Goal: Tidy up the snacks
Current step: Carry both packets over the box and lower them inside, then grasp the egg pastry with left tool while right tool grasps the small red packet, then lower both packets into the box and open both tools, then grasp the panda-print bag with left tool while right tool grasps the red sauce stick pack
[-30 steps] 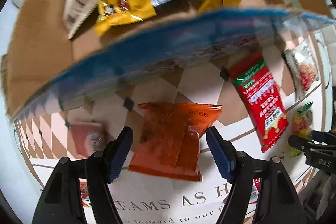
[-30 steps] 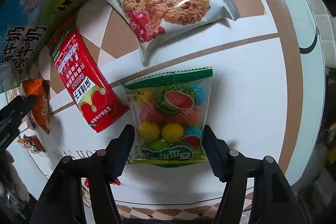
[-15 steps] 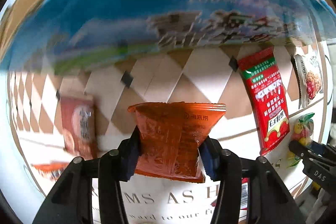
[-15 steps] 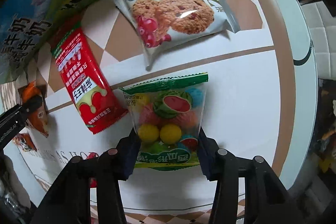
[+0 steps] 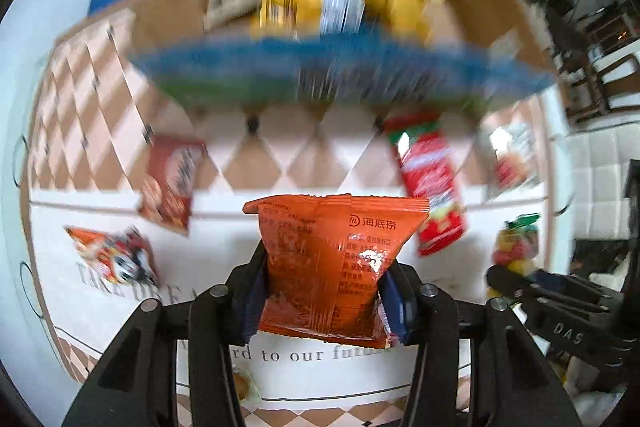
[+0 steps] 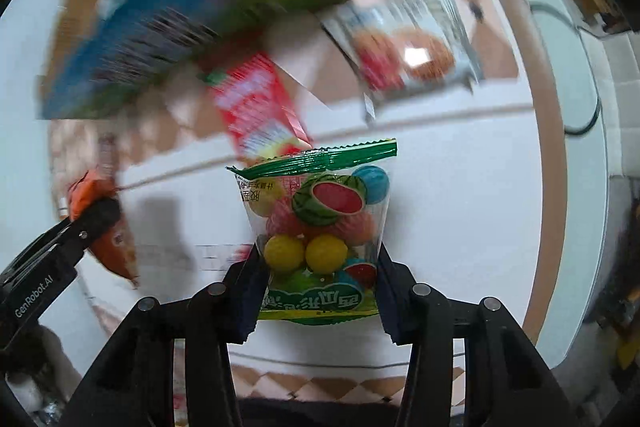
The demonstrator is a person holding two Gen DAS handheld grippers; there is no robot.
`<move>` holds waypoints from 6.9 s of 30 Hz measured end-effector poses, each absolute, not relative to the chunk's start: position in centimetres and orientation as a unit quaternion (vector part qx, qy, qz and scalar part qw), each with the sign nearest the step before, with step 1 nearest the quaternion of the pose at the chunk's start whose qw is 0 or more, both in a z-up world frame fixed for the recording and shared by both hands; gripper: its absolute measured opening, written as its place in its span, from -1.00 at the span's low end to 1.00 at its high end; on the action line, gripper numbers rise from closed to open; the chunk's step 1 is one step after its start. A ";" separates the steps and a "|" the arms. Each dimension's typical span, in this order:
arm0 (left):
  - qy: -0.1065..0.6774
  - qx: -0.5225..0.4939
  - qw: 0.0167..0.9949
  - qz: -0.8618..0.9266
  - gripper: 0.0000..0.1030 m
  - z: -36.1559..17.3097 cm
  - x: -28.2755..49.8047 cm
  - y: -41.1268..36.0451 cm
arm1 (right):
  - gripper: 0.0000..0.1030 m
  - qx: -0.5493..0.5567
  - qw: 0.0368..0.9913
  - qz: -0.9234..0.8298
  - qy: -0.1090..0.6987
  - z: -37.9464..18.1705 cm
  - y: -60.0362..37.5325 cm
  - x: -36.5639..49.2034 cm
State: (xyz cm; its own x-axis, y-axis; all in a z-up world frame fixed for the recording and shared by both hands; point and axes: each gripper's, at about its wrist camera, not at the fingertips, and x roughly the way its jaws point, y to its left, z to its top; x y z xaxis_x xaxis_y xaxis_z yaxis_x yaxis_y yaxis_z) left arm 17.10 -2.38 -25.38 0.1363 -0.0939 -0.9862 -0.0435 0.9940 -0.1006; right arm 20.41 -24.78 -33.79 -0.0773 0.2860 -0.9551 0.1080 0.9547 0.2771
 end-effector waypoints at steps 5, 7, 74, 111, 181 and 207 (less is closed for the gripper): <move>0.614 -0.060 0.786 -0.031 -0.10 -17.8 25.6 -2.1 | -0.02 0.152 0.711 0.105 0.679 -25.5 -24.3 25.2; 0.608 -0.048 0.792 -0.024 -0.09 -16.7 29.0 -2.5 | -0.02 0.146 0.727 0.114 0.661 -23.0 -24.0 27.9; 0.589 -0.037 0.802 0.094 0.67 -18.5 22.0 2.3 | 0.78 0.061 0.748 0.114 0.651 -23.3 -19.3 24.2; 0.749 -0.141 0.637 0.115 -0.07 -38.0 7.6 6.0 | -0.05 0.093 0.605 0.101 0.785 -40.5 -13.2 15.0; 0.654 -0.047 0.755 0.003 0.55 -21.3 37.8 -2.3 | 0.78 0.041 0.730 0.071 0.678 -25.0 -21.7 38.2; 0.504 -0.017 0.862 0.055 0.55 -10.7 24.6 -2.1 | 0.79 0.023 0.828 0.075 0.555 -13.9 -22.1 25.3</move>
